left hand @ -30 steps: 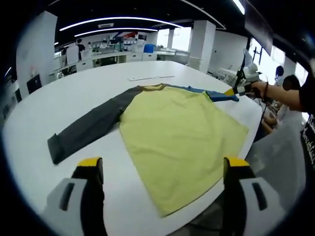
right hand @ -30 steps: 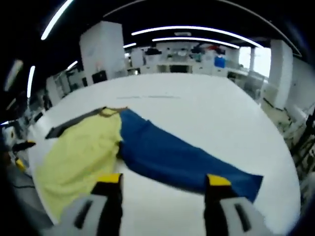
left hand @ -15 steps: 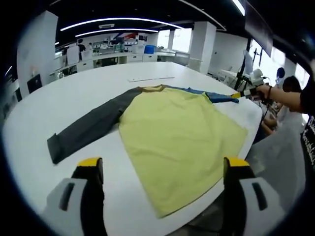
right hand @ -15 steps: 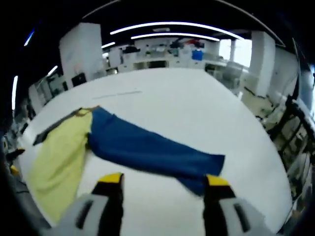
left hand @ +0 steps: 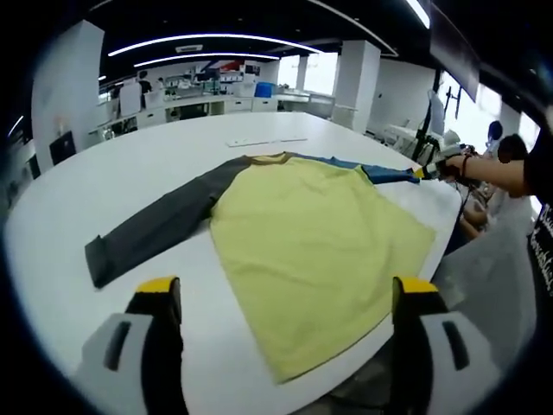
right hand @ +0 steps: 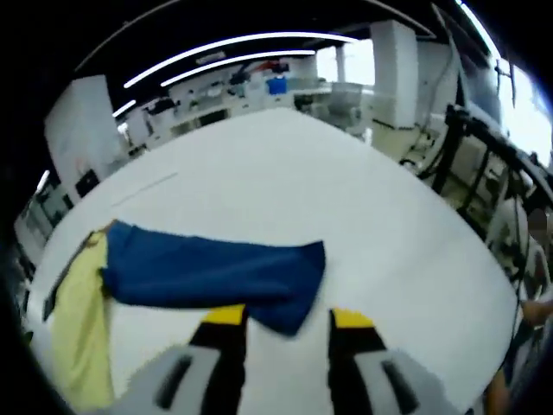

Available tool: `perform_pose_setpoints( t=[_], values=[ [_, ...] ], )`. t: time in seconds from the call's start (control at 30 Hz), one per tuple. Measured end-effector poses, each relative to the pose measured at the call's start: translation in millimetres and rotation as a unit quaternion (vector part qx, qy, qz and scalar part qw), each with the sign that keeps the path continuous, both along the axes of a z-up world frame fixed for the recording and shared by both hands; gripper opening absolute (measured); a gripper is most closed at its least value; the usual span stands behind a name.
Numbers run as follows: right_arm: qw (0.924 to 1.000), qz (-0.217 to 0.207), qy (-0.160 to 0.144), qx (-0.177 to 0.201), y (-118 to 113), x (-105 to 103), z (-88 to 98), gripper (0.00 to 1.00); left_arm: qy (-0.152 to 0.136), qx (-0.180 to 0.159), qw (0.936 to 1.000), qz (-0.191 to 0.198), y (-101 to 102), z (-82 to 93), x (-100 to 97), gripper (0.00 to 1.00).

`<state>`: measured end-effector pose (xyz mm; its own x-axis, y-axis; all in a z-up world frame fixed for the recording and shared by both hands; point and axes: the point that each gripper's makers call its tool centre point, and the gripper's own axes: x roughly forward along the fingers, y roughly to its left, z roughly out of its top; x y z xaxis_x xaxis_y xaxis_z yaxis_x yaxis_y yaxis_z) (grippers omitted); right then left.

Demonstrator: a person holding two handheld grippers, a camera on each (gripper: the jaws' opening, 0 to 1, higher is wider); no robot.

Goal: Fold the garment on the visible template until the final outline fits inside the template.

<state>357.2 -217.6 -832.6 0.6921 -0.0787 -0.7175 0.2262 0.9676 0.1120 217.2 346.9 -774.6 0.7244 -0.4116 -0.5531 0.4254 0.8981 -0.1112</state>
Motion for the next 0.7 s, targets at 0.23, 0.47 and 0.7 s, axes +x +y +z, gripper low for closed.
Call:
perform_pose_setpoints(
  t=[0.23, 0.47, 0.7],
  values=[
    [0.9991, -0.041, 0.014, -0.002, 0.5, 4.2, -7.7, 0.22, 0.001, 0.002, 1.0, 0.004, 2.0, -1.0, -0.4, 0.99],
    [0.998, -0.01, 0.042, -0.047, 6.1, 1.1, -7.3, 0.1, 0.003, 0.002, 1.0, 0.004, -0.2, -0.6, -2.4, 0.99],
    [0.9986, 0.002, 0.048, -0.021, 3.1, -1.5, -6.8, 0.0, 0.005, 0.005, 1.0, -0.004, -6.5, 0.3, -4.0, 0.99]
  ],
)
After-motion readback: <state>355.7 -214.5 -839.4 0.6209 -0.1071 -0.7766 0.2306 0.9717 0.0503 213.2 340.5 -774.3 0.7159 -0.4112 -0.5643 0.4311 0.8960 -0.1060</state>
